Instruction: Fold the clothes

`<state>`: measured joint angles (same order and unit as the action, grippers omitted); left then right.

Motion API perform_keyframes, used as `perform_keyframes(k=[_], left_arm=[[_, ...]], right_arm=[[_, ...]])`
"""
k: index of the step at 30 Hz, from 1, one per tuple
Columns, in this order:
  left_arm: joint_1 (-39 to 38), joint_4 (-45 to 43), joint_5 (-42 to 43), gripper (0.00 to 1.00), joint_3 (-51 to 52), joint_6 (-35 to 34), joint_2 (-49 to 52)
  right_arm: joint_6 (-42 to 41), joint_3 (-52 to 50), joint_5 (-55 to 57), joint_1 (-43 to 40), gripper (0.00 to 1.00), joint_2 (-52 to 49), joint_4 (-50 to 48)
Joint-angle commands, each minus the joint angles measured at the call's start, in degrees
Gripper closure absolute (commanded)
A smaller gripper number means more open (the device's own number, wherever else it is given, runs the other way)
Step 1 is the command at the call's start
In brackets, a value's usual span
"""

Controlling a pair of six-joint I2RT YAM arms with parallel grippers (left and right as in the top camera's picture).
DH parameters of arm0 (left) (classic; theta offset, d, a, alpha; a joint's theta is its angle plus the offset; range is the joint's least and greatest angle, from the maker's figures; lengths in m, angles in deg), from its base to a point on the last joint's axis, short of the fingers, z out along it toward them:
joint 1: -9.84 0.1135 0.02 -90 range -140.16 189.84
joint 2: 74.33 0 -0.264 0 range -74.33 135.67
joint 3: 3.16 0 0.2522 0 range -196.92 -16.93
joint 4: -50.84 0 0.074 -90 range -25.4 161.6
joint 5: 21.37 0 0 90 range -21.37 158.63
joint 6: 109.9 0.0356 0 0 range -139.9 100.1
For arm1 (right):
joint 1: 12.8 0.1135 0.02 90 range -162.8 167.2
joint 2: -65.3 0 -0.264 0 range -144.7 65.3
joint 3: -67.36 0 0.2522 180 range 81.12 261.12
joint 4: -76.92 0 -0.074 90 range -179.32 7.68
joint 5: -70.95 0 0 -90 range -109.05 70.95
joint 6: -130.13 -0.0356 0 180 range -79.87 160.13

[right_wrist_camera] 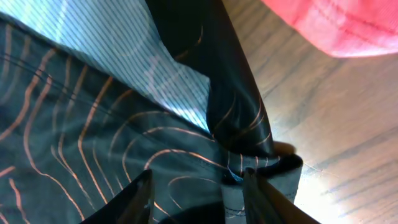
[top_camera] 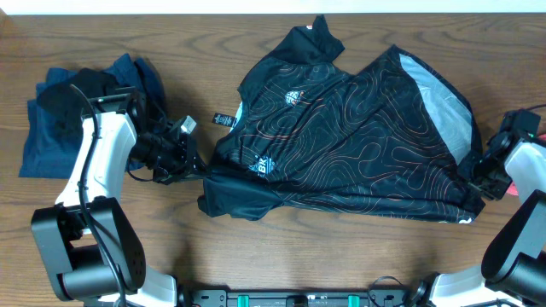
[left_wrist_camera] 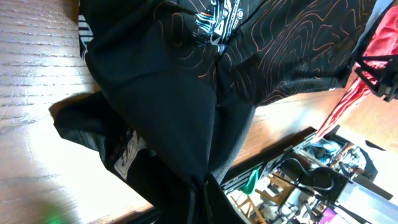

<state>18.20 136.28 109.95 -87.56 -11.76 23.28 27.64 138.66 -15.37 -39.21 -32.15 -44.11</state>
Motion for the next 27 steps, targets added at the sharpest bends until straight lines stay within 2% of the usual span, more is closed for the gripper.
perform_keyframes(k=[1,5,14,21,24,27], left_arm=[[0.2,0.0,-0.68,0.94,-0.09,-0.57,-0.28],[0.2,-0.02,-0.68,0.94,-0.09,-0.55,-0.28],[0.2,0.0,-0.7,0.94,-0.09,-0.57,-0.28],[0.2,0.0,-0.7,0.94,-0.09,-0.57,-0.28],[0.2,0.0,-0.68,0.94,-0.09,-0.57,-0.28],[0.2,0.0,-0.68,0.94,-0.09,-0.57,-0.28]], right_arm=[[1.07,-1.36,2.45,-0.24,0.55,-0.42,0.72],[-1.99,-2.67,7.63,-0.26,0.55,-0.42,0.15],[-2.1,-3.02,8.96,-0.57,0.55,-0.44,-0.79],[-2.1,-3.65,8.87,-0.57,0.81,-0.61,-0.68],[-2.1,-3.78,8.52,-0.57,0.99,-0.61,-0.66],[-2.1,-3.78,8.11,-0.57,0.99,-0.61,-0.44]])
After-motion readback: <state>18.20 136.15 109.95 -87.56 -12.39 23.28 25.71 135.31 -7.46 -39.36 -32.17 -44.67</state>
